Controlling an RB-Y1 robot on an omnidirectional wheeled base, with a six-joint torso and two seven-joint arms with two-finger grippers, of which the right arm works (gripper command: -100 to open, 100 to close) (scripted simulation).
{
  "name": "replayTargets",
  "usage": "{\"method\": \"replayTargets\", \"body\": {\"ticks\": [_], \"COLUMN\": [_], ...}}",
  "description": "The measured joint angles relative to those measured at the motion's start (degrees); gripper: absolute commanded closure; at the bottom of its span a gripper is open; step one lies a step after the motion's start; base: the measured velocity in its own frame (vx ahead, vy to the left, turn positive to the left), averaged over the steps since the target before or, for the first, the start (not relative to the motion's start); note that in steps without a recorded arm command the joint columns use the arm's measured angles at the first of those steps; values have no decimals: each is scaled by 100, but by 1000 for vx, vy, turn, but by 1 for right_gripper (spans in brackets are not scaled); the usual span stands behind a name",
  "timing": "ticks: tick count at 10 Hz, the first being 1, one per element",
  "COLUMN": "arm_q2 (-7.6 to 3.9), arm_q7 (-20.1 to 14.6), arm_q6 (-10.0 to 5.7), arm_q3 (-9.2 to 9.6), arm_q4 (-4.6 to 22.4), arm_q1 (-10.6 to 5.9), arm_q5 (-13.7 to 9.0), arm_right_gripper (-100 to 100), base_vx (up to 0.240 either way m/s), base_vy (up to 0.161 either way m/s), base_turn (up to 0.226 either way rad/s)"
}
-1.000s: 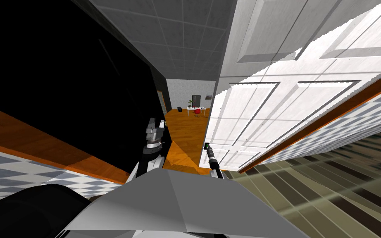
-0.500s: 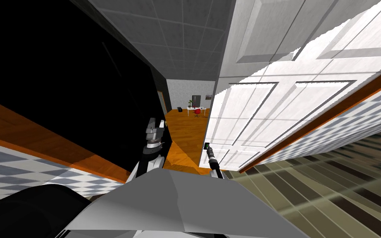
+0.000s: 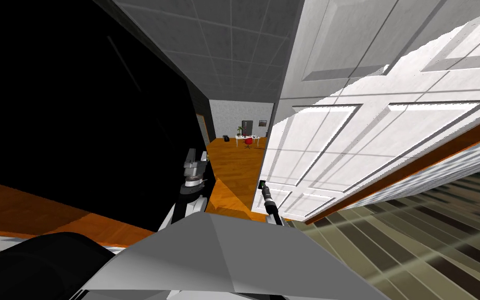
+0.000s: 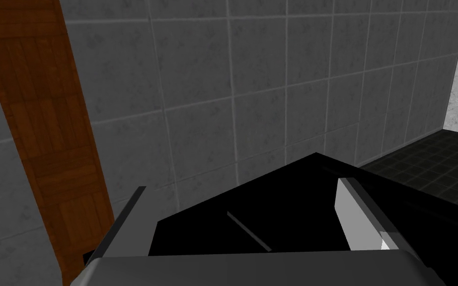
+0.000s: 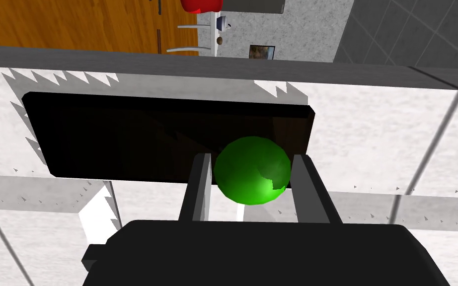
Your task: Push the door open
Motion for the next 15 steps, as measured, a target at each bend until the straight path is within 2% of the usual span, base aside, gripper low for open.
{"method": "replayTargets", "body": {"ticks": [2,3,4,5,6,7,8,9,12,15], "arm_q2": [-1,-44,-59,-65,-85,-88,-141,-153,-143,-58], "arm_q7": [52,49,65,92,113,148,172,198,182,158], "arm_q6": [65,182,112,79,37,25,7,57,95,138], "arm_q3": [-73,-103,-159,-212,-276,-340,-444,-520,-528,-537], "arm_q4": [-141,-321,-165,-151,-18,-52,39,-68,-115,-177], "arm_q1": [59,135,30,39,-35,9,-51,9,15,28], "arm_q5": [-36,-56,-85,-114,-150,-180,-235,-274,-300,-335], "arm_right_gripper": [100,100,100,100,100,100,100,-100,-100,-100], "base_vx": [200,129,147,167,153,171,197,-53,-214,-226], "base_vy": [74,33,20,52,75,82,74,85,68,84], "base_turn": [-61,-25,-49,-59,-87,-123,-87,-70,-40,-52]}}
